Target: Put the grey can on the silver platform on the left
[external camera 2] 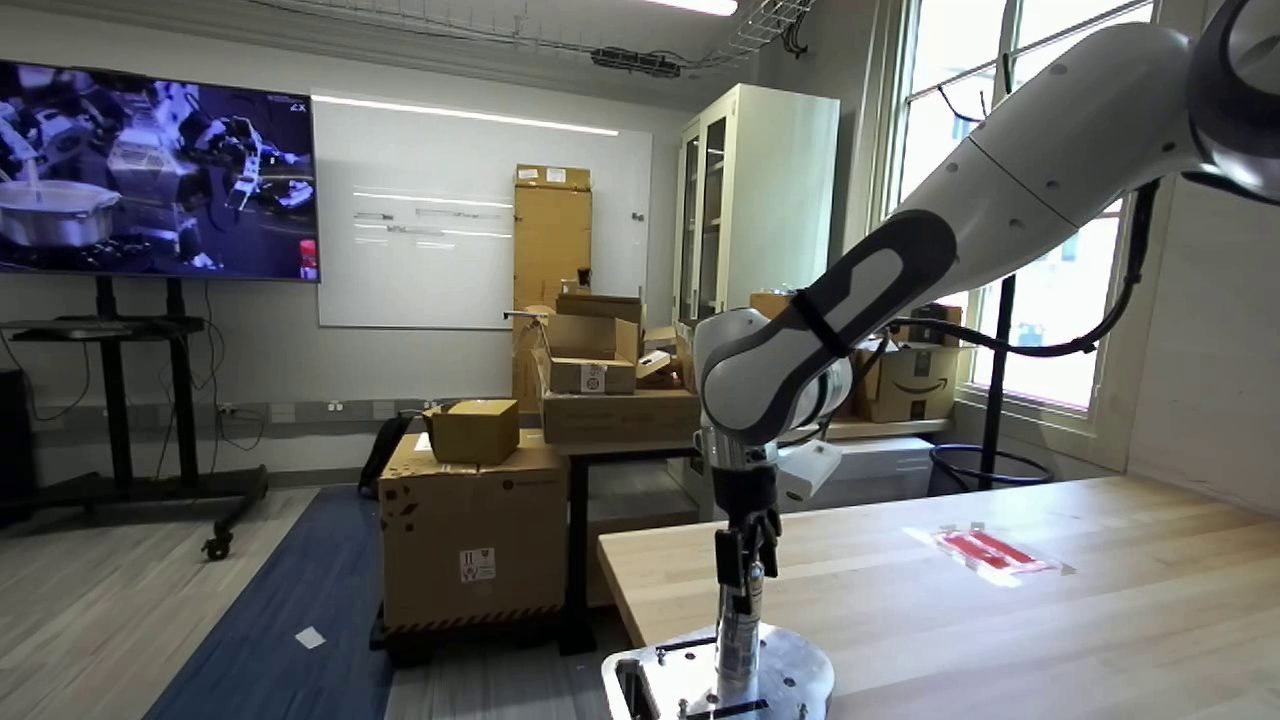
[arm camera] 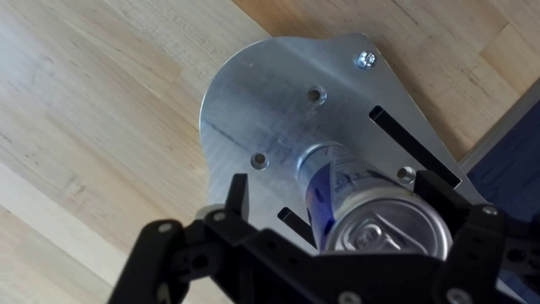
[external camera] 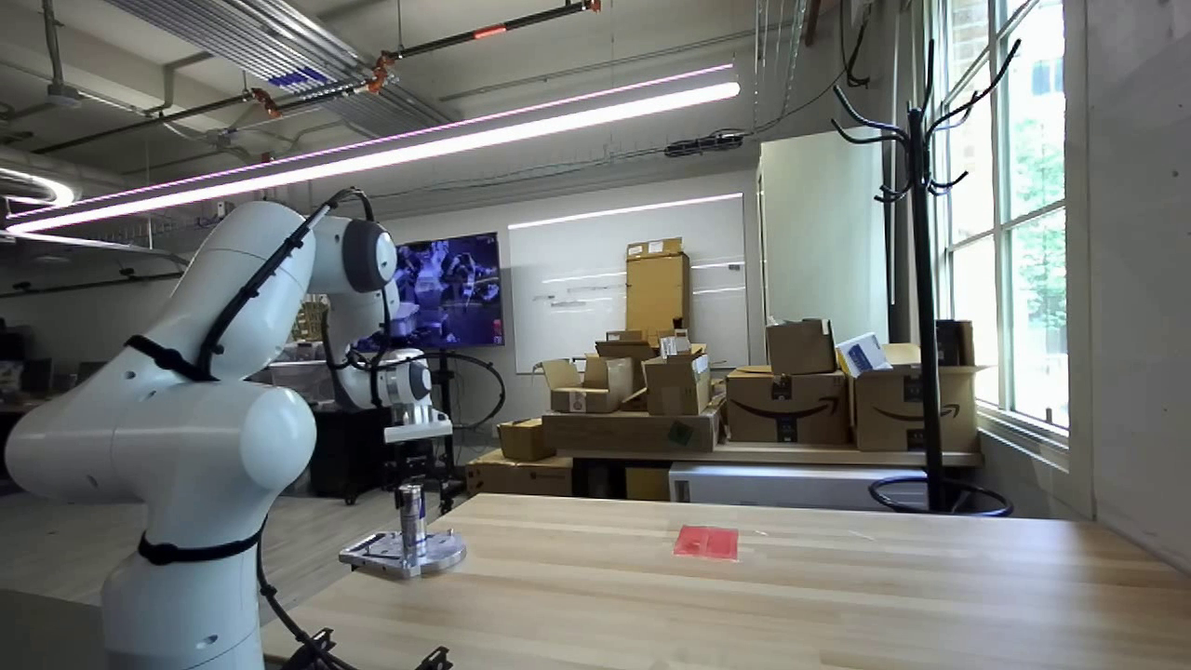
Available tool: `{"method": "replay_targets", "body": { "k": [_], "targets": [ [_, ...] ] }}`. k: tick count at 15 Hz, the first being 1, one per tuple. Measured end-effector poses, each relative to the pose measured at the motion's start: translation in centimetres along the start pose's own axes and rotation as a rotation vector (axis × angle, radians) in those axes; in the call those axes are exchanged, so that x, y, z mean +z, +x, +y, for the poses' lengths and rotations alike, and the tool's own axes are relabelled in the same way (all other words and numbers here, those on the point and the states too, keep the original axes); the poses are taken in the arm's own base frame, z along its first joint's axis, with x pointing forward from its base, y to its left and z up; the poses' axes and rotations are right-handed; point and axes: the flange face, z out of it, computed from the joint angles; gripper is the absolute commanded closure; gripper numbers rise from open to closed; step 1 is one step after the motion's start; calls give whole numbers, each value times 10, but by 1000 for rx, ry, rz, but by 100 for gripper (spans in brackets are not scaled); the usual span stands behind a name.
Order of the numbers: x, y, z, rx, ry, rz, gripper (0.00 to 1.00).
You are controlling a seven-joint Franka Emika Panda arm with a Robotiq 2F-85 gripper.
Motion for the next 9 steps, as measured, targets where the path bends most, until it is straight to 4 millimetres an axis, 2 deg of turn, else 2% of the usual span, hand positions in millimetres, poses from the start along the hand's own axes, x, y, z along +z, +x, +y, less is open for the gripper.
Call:
{"method": "replay_targets", "body": {
  "k": [3,7,9],
  "targets": [
    [-22,-8,-8,-6,-9,14,0],
    [-81,-29,-33,-15,-19,73,0],
    [-109,-44,-38,5,-12,94,0]
  ]
}}
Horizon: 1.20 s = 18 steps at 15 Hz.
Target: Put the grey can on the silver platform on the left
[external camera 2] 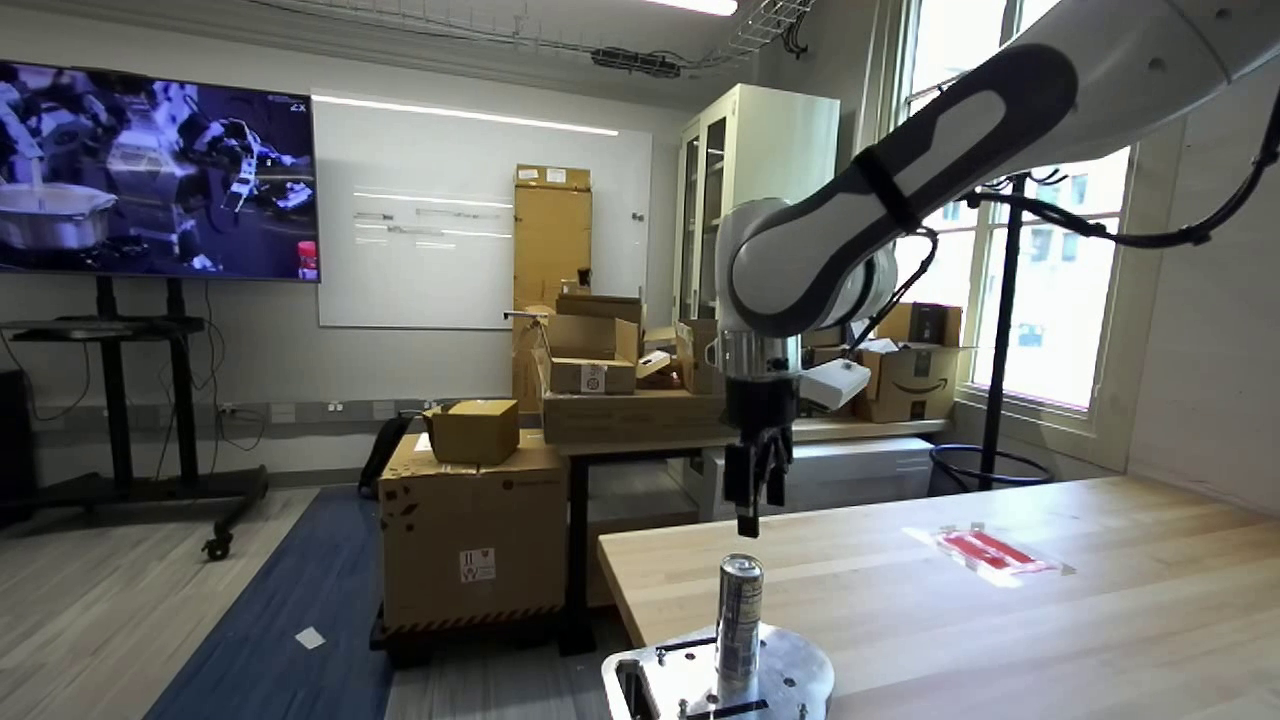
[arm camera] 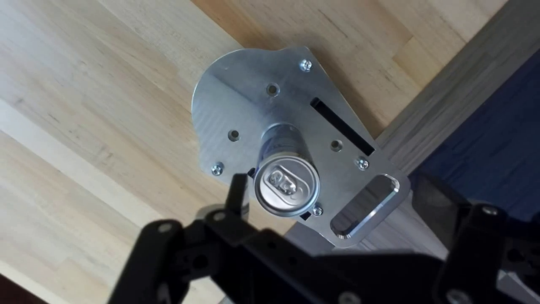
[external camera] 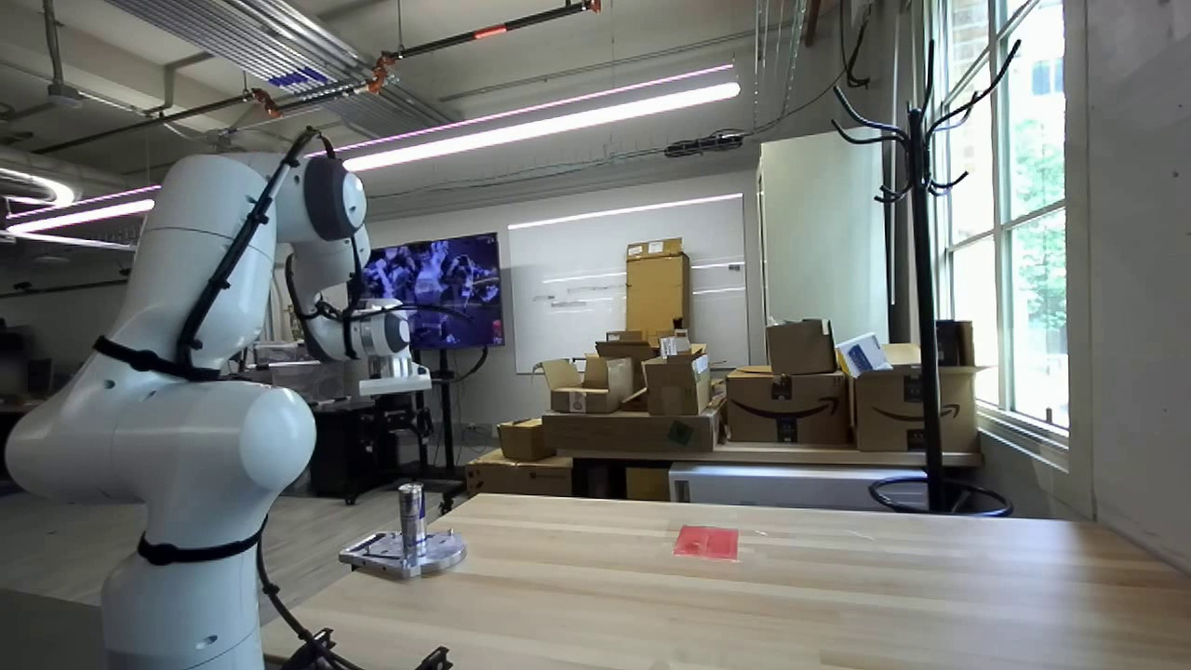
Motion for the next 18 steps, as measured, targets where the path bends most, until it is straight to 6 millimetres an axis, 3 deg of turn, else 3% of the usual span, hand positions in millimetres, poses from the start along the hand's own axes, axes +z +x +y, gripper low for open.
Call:
{"method": "replay_targets", "body": {
  "k": [3,9,13,18],
  "targets": [
    [-35,-28,19,76,-2,39,0],
    [-85,-129,114,352,5,117,0],
    [-88,-194,152,483,18,102,0],
    [-78,-232,172,562,51,60,0]
  ]
}}
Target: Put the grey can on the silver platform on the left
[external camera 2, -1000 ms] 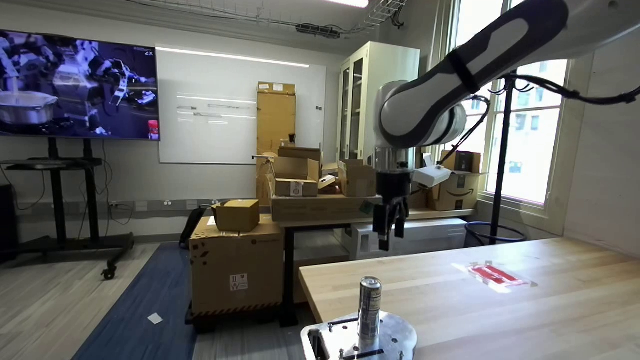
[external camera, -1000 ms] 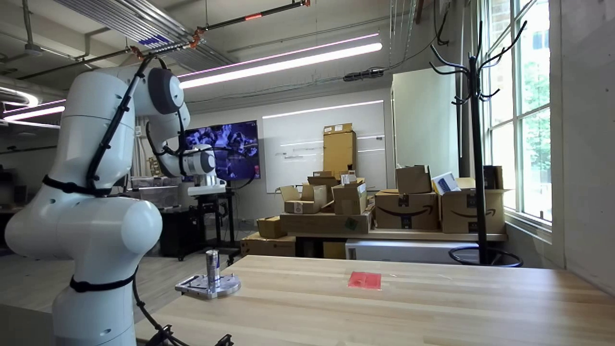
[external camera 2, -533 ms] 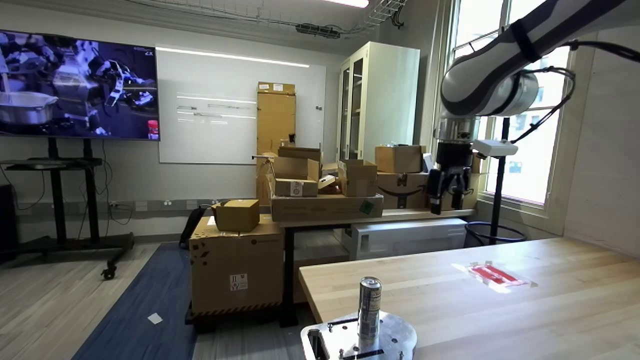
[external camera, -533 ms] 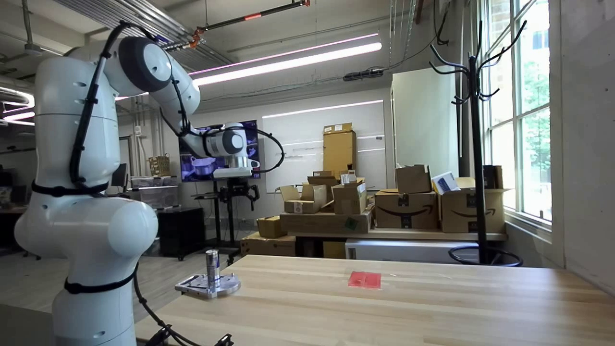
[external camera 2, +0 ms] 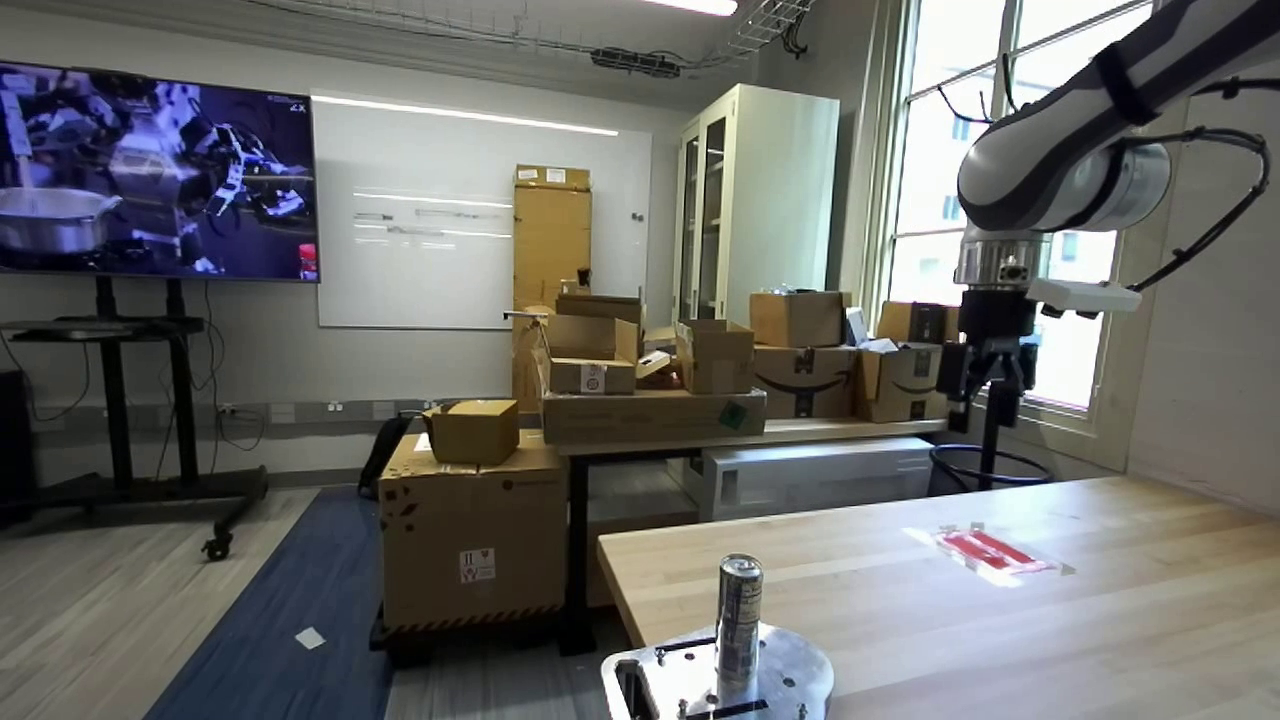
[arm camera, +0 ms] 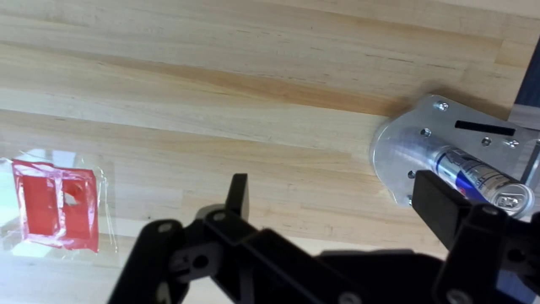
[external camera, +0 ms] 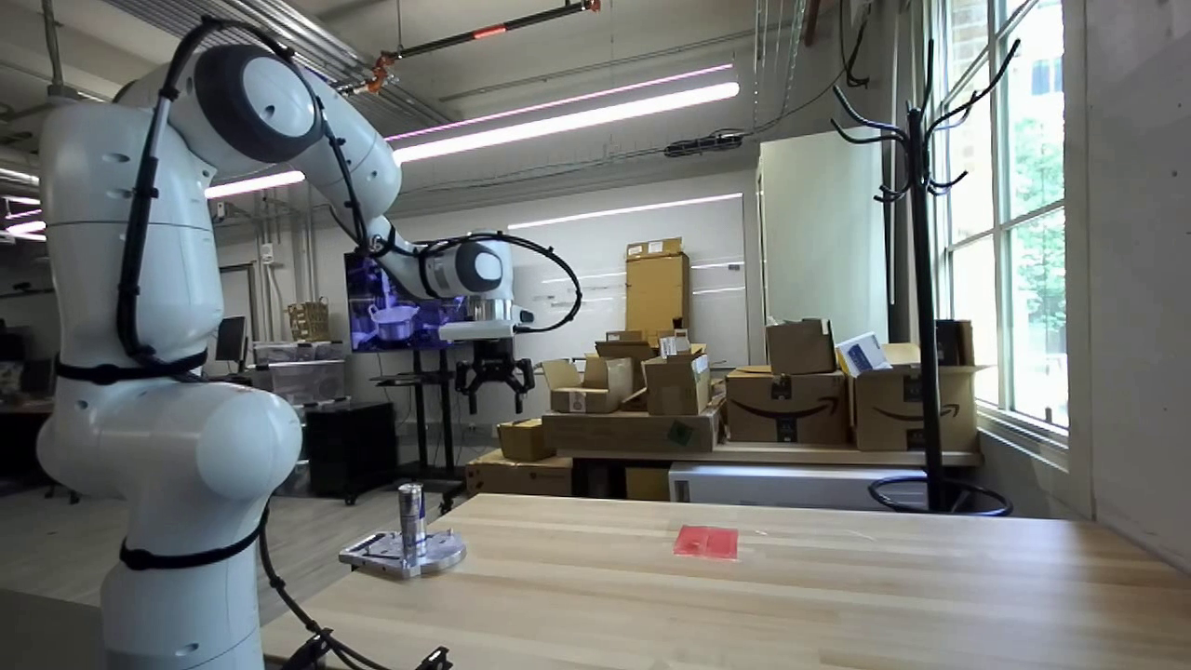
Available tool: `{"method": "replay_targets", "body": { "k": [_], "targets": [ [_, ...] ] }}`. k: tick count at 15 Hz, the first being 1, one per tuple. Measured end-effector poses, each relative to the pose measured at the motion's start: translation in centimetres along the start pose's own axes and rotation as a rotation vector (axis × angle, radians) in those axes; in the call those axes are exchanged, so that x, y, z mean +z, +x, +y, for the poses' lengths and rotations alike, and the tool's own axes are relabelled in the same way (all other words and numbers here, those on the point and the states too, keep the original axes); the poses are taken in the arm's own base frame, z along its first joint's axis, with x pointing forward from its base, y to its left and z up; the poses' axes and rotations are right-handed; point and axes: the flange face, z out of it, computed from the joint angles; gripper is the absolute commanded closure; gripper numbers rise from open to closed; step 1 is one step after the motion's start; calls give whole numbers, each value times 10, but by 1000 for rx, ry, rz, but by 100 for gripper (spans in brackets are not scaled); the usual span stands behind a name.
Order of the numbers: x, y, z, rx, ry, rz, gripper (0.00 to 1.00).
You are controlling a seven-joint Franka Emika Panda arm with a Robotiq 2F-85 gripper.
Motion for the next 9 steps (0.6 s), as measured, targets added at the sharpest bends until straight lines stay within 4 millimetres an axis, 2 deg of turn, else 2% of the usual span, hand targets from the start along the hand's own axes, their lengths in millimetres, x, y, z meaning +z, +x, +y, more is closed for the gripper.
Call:
{"method": "replay_targets", "body": {
  "k": [3,9],
  "targets": [
    [1,-4,8,17,5,-13,0],
    [2,-5,8,18,6,-14,0]
  ]
}}
